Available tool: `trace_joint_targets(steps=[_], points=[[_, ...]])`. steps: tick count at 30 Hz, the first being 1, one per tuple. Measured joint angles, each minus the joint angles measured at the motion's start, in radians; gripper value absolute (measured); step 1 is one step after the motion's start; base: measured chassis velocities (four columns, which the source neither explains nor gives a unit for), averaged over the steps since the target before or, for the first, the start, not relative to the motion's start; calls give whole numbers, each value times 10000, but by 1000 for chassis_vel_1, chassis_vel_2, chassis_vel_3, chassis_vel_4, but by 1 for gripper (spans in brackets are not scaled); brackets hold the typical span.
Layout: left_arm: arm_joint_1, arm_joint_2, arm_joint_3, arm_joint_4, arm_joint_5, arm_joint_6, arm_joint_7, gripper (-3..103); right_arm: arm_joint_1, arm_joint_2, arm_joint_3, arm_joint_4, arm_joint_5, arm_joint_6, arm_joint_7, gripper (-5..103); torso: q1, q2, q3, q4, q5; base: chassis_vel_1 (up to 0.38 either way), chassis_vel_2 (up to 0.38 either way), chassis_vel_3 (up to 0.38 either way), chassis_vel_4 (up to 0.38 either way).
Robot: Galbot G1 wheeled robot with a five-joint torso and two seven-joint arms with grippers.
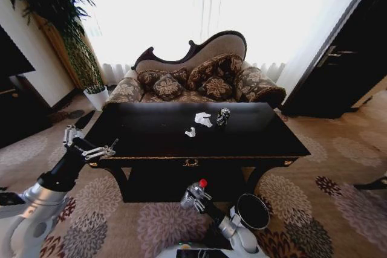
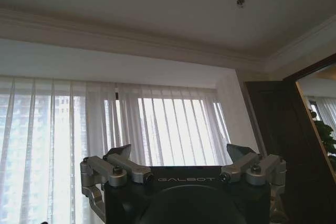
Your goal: Move to the front of the table and place the trash on the table into the trash bin.
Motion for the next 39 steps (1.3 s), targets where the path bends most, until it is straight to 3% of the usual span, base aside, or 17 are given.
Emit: trace_joint_targets(steps=[6,9,10,12,15,20,28,39], points=[[21,78,-265,10,-124,11,-2,100,606,-175,108,-1105,-1145,-355,1369,24,0,0,0,1,-1,0,0,0,0],[48,84,-338,-8,-154,12,-3,100,842,-218,101,-1307,-1681,-1322,2955,24,0,0,0,1,0,0,0,0,0],[48,84,-338,-8,-154,12,-3,100,842,-218,101,-1307,-1681,-1322,2955,24,0,0,0,1,0,0,0,0,0],[54,107,-360,-9,-150,9,-3,100,956,-263,67,-1364,-1770,-2373,4377,24,0,0,0,2,-1,0,0,0,0],[23,207,-301,11,-135,3,0,100,1151,-350,224,-1757,-1829,-3166,5653,24,0,0,0,0,-2,0,0,0,0],[13,300,-301,46,-106,-11,6,100,1495,-525,483,-2529,-1969,-3568,6807,24,0,0,1,0,0,0,0,0,0],[-5,238,-178,47,40,-30,24,100,1940,-711,719,-3229,-1837,-3665,7668,24,0,0,0,1,0,0,0,0,0],[31,265,-169,72,86,-106,67,100,2711,-902,1273,-4733,-1935,-4068,7533,24,0,0,0,2,0,0,0,0,0]])
